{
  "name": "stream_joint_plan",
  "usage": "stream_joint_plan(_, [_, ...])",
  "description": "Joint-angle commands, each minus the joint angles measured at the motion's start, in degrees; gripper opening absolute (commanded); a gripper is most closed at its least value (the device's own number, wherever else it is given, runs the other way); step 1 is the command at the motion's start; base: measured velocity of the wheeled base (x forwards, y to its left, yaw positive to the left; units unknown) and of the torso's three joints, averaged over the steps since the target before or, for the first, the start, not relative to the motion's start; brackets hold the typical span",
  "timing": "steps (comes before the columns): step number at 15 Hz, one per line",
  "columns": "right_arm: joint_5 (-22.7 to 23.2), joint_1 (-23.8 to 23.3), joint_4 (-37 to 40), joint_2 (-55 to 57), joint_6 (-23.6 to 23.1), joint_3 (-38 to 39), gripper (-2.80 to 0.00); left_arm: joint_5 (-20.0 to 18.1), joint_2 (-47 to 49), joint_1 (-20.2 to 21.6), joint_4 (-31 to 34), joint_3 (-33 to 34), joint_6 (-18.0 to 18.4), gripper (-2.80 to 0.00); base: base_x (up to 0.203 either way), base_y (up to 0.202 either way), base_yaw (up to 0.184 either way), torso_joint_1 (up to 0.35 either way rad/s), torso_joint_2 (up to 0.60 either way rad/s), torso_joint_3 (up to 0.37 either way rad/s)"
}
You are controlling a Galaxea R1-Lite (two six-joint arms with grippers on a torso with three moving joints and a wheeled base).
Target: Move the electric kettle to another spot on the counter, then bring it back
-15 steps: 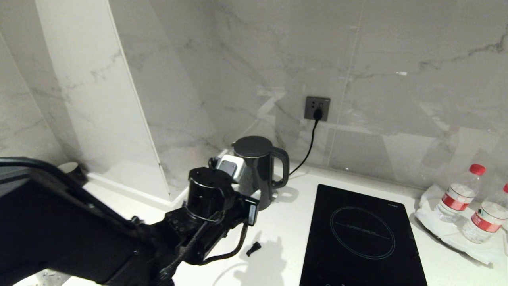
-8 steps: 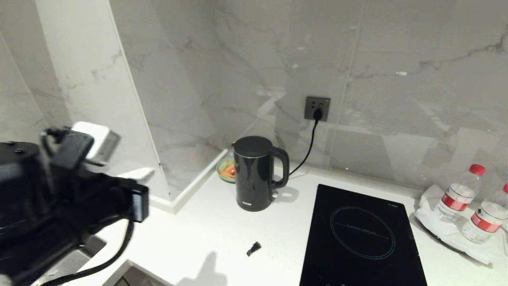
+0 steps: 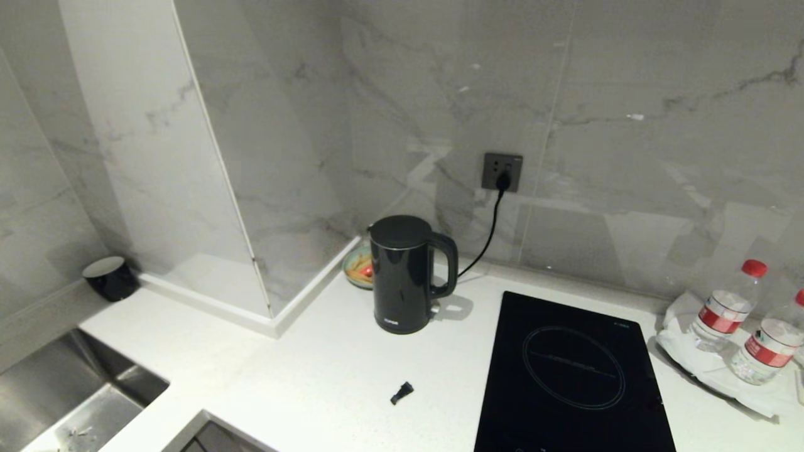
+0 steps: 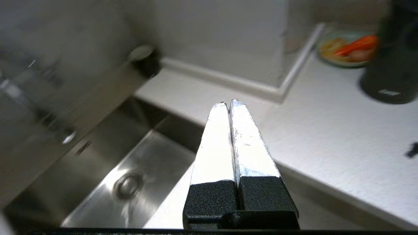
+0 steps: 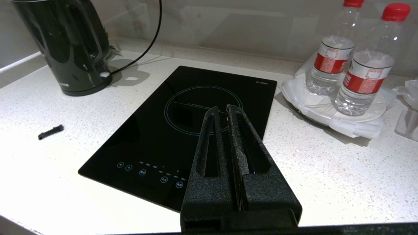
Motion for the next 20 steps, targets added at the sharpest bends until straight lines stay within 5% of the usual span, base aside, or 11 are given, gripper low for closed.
stream_joint_plan(1, [0.02,0.00,0.01,0.09,-0.04,0.00,-2.80,-4.04,-11.28,8.56,1.41,4.20,-1.72,-2.80,0.000,0.000,0.000,0.000,0.00,0.000])
stream_joint_plan(3, [0.02,0.00,0.01,0.09,-0.04,0.00,-2.80,-10.43,-13.09,7.02,0.56,6.71,-9.76,-2.80,0.000,0.000,0.000,0.000,0.00,0.000])
stream_joint_plan(5, [0.02,0.00,0.01,0.09,-0.04,0.00,-2.80,-16.77,-14.70,4.95,1.70,8.22,-9.06,-2.80,0.000,0.000,0.000,0.000,0.00,0.000])
stream_joint_plan(10, [0.02,0.00,0.01,0.00,-0.04,0.00,-2.80,-16.84,-26.37,5.43,0.81,24.57,-1.66,-2.80,0.000,0.000,0.000,0.000,0.00,0.000])
stream_joint_plan(12, [-0.02,0.00,0.01,0.05,-0.04,0.00,-2.80,-18.13,-26.46,5.52,-4.31,30.45,-1.62,-2.80,0.000,0.000,0.000,0.000,0.00,0.000])
stream_joint_plan(20, [0.02,0.00,0.01,0.00,-0.22,0.00,-2.80,-21.18,-26.42,5.49,-6.55,31.41,-3.18,-2.80,0.000,0.000,0.000,0.000,0.00,0.000])
